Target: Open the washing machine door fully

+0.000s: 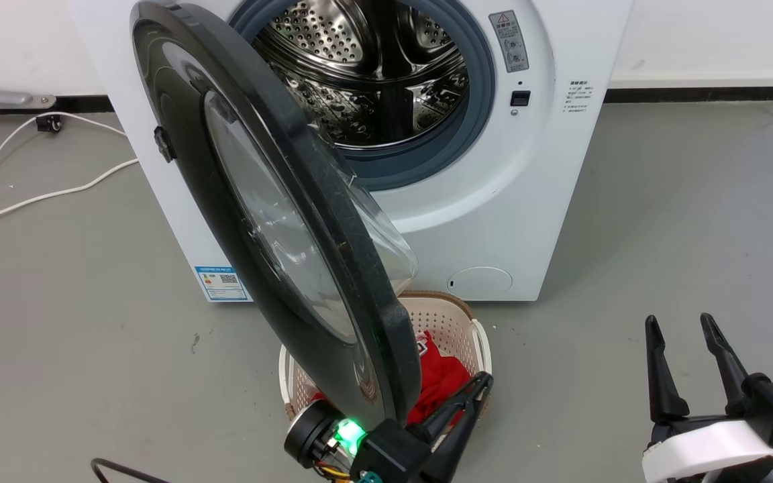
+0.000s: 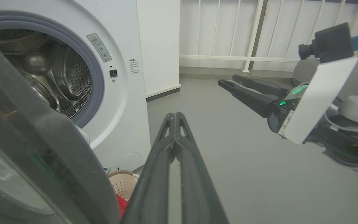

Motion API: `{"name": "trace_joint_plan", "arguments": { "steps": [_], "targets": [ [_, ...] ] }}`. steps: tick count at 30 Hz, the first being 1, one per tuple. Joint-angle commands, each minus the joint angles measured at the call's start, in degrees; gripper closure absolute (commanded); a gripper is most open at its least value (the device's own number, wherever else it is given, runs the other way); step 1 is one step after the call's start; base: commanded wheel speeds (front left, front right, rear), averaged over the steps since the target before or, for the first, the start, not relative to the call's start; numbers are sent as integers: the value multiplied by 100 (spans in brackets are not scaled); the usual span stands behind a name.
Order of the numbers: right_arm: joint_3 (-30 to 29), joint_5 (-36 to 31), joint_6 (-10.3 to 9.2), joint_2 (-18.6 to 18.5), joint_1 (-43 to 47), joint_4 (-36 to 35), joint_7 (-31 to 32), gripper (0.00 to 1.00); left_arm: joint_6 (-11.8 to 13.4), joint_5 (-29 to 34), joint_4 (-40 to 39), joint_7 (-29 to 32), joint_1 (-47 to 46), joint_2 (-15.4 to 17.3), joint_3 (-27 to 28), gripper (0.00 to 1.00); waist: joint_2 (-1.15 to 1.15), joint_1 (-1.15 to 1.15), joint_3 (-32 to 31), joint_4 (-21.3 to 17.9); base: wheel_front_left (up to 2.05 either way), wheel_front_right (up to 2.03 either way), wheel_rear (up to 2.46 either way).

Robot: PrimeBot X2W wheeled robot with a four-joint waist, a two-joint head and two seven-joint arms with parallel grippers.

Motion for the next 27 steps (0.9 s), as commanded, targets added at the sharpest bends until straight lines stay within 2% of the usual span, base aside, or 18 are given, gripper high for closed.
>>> {"name": "trace_joint_plan", "arguments": {
  "steps": [1, 15, 27],
  "targets": [
    [17, 48, -4, 18, 8, 21, -28, 0, 44, -8, 64, -27, -7, 12, 42, 100, 0, 0, 2, -2, 0, 0, 0],
    [72, 112, -4, 18, -39, 101, 13, 0, 347, -316, 1080, -434, -644, -281, 353, 100, 0, 0, 57, -97, 0, 0, 0],
    [116, 183, -4, 18, -92, 167, 21, 0, 556, -602, 1732, -673, -998, -359, 365, 100, 0, 0, 117, -120, 0, 0, 0]
  ]
}}
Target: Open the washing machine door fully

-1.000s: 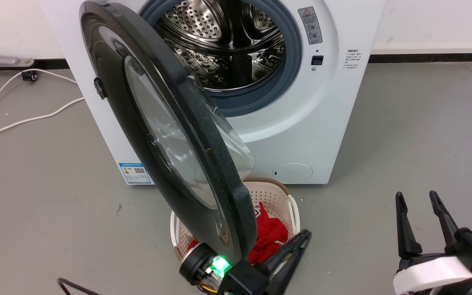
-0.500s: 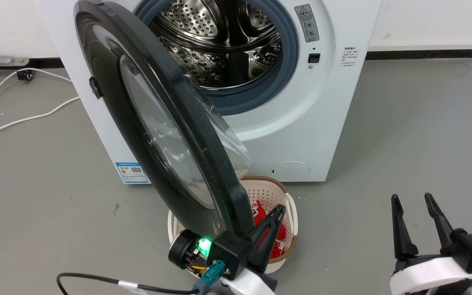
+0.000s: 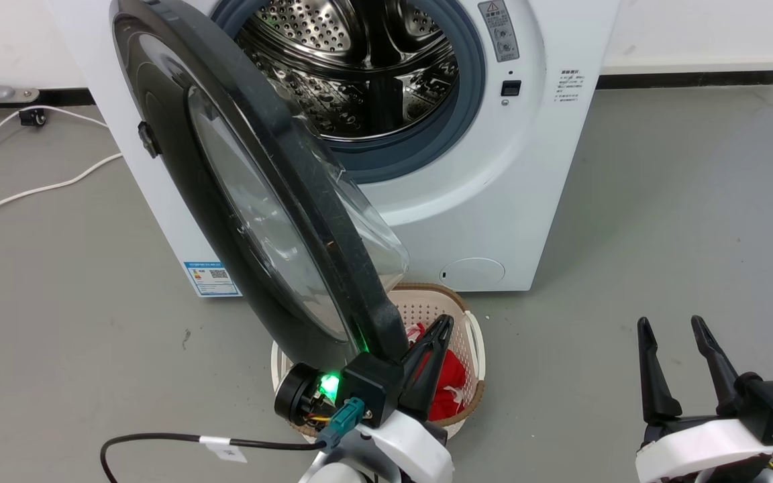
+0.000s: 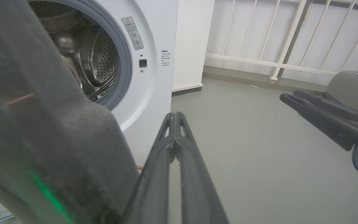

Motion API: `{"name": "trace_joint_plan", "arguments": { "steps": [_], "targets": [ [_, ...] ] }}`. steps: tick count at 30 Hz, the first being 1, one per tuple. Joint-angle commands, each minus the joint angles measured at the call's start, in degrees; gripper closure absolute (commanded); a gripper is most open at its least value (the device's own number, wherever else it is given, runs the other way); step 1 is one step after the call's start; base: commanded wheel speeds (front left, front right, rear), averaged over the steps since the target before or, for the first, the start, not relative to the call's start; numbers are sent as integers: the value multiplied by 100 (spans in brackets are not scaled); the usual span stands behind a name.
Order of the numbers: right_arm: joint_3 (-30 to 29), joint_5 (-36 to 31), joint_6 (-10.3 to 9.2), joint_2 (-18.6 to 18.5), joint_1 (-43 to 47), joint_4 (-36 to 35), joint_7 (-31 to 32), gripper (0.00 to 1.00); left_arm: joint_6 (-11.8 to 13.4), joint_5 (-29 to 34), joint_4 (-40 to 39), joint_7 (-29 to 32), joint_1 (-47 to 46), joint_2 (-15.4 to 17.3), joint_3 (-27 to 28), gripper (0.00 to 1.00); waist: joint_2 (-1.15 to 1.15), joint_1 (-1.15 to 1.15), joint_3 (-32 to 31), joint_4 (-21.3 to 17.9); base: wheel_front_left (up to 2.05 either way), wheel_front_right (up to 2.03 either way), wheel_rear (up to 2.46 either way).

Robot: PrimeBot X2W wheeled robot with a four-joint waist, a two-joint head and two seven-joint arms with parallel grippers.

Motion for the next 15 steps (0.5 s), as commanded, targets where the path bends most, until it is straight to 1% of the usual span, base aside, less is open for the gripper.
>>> {"name": "trace_joint_plan", "arguments": {
  "steps": [1, 15],
  "targets": [
    [7, 21, -4, 18, -47, 32, 5, 0, 38, -29, 57, -34, -67, -2, 7, 100, 0, 0, -1, 5, 0, 0, 0],
    [71, 102, -4, 18, -126, 107, 4, 0, 140, -171, 517, -149, -312, 25, 40, 100, 0, 0, 51, 4, 0, 0, 0]
  ]
}}
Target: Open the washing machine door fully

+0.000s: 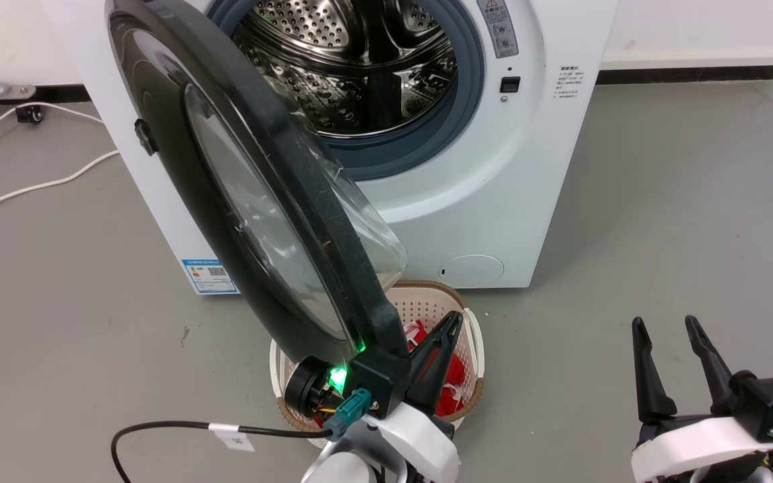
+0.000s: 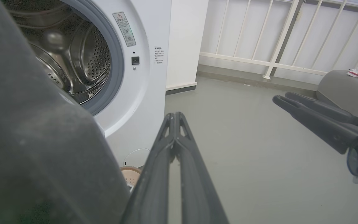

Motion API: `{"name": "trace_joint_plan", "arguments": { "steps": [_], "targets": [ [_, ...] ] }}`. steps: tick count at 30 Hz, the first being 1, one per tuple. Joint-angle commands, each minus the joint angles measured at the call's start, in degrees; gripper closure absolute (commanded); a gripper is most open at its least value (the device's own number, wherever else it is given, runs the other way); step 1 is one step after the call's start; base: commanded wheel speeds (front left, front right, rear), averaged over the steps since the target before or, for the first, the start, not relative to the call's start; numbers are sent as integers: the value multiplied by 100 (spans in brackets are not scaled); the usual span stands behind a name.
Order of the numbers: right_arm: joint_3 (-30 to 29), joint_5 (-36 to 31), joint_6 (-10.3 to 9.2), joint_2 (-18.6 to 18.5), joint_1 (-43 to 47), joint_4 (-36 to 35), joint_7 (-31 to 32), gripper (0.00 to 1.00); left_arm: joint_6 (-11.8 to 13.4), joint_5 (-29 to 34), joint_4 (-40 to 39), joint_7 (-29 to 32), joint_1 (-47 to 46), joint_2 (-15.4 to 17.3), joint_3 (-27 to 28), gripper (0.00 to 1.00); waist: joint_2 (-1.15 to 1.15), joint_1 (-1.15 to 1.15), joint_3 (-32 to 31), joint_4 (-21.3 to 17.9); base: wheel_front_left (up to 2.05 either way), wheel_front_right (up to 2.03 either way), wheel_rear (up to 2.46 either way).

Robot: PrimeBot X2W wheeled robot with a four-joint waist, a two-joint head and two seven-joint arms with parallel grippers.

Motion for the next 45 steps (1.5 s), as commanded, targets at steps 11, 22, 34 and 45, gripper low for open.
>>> {"name": "trace_joint_plan", "arguments": {
  "steps": [11, 22, 34, 45],
  "targets": [
    [-64, 26, -4, 18, 8, 9, -29, 0, 219, -7, -304, -22, 347, 334, 71, 100, 0, 0, -18, 149, 0, 0, 0],
    [-134, 1, -4, 17, 82, -26, 49, 0, 386, -18, -843, 100, 775, 565, 22, 100, 0, 0, -127, 423, 0, 0, 0],
    [-153, 53, -4, 17, 159, -15, 71, 0, 641, -32, -1450, 305, 1251, 888, 81, 100, 0, 0, -185, 898, 0, 0, 0],
    [-184, 97, -4, 15, 217, 16, 41, 0, 883, 8, -1877, 356, 1506, 1103, 217, 100, 0, 0, -152, 1619, 0, 0, 0]
  ]
}}
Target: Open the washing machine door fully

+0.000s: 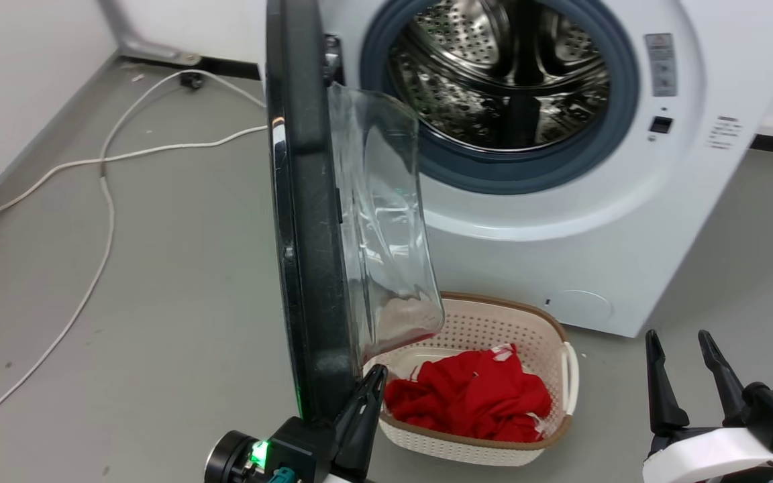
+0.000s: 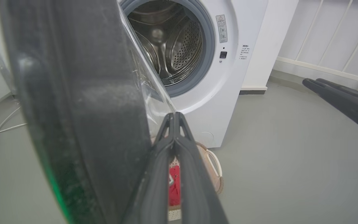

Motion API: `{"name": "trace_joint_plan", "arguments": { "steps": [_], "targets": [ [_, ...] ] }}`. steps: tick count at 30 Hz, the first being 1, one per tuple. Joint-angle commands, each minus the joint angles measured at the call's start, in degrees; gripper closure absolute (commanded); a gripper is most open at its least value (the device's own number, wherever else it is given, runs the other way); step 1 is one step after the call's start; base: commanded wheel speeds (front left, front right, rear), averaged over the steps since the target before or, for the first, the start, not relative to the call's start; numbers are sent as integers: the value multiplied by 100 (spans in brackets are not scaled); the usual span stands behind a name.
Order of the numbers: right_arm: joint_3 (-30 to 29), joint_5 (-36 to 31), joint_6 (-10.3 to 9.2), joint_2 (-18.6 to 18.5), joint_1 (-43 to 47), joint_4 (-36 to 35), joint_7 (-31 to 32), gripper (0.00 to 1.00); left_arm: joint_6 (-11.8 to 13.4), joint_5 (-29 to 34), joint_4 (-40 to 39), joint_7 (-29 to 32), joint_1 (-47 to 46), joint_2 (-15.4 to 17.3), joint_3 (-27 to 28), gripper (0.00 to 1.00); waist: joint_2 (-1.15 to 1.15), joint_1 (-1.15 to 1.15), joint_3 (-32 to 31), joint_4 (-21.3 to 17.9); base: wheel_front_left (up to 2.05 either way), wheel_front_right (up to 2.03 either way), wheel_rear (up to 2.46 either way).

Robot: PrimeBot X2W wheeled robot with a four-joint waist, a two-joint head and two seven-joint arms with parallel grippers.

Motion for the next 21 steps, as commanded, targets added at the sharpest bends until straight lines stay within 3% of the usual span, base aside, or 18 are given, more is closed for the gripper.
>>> {"name": "trace_joint_plan", "arguments": {
  "steps": [1, 13, 21],
  "targets": [
    [-7, 21, -4, 14, 57, 6, -22, 0, 80, 39, -62, -10, 44, 72, 89, 100, 0, 0, 35, 269, 0, 0, 0],
    [-22, 5, -4, 12, -65, 18, -14, 0, 288, 73, -252, -78, 74, 195, 278, 100, 0, 0, 171, 1018, 0, 0, 0],
    [-4, -26, -4, 12, -153, -12, 17, 0, 469, 5, -241, -151, 7, 332, 598, 100, 0, 0, 283, 1212, 0, 0, 0]
  ]
}}
